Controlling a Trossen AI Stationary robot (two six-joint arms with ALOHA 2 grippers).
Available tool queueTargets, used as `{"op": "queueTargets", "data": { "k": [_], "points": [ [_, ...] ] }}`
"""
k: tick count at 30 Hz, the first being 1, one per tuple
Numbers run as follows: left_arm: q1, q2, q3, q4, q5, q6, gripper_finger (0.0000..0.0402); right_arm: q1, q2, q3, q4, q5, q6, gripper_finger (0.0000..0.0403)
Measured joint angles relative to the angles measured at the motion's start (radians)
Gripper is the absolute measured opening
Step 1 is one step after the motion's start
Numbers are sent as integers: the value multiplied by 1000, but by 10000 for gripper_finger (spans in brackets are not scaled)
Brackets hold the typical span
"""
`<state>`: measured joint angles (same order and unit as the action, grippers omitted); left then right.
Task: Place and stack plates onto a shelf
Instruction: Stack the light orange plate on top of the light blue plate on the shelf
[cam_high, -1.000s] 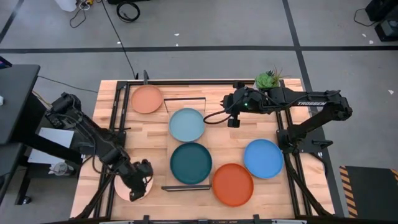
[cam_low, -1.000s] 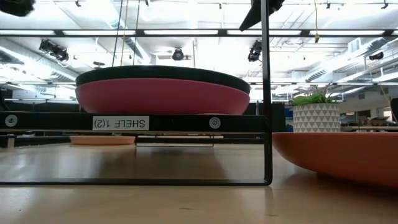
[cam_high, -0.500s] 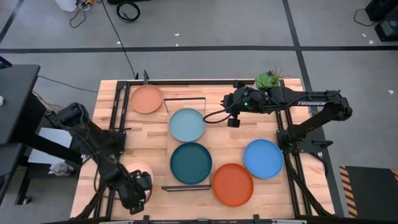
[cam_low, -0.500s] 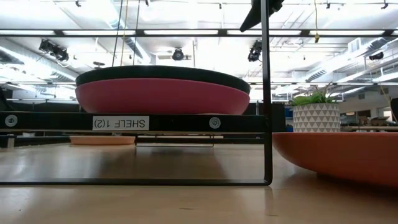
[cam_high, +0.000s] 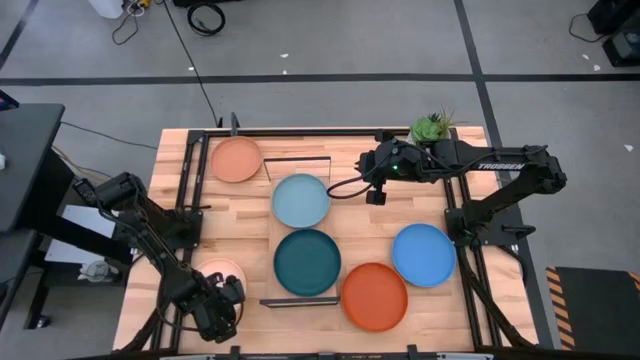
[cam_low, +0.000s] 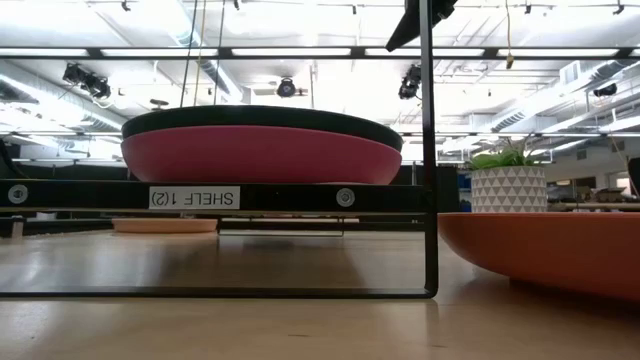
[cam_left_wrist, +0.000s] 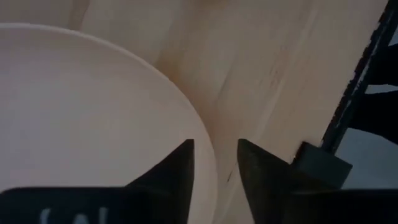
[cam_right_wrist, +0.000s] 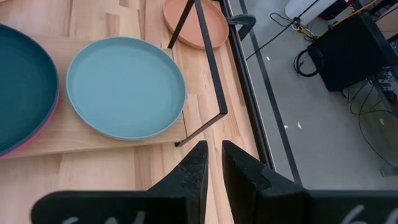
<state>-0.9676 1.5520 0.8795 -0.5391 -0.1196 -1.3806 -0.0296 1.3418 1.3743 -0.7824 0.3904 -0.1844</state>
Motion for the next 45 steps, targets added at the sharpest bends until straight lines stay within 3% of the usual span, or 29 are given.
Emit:
{"op": "queueTargets", "data": {
  "k": [4, 12, 15, 18, 20, 25, 32, 39, 45],
  "points": [
    [0, 15, -3, 4, -11, 33, 146, 0, 0, 0, 0, 0, -1, 52],
    [7, 95, -3, 11, 37, 76, 140, 0, 0, 0, 0, 0, -1, 52],
    [7, 104, -2, 5, 49, 79, 110, 0, 0, 0, 1, 0, -1, 52],
    [15, 101, 0, -31, 81, 50, 46, 0, 0, 0, 1, 0, 1, 52],
    [18, 83, 0, -52, 94, 35, 19, 0, 0, 0, 1, 0, 2, 52],
    [34, 12, 42, -200, 85, 54, 14, -1, 0, 0, 4, 1, -2, 52],
    [77, -138, 120, -362, -35, 167, 14, -11, 0, 0, 10, 7, -51, 52],
    [206, -227, 201, -549, -114, 412, 14, -20, 0, 0, 52, 8, -54, 52],
    [384, -239, 235, -519, -134, 863, 14, -20, 0, 0, 56, 4, -54, 52]
  ]
}}
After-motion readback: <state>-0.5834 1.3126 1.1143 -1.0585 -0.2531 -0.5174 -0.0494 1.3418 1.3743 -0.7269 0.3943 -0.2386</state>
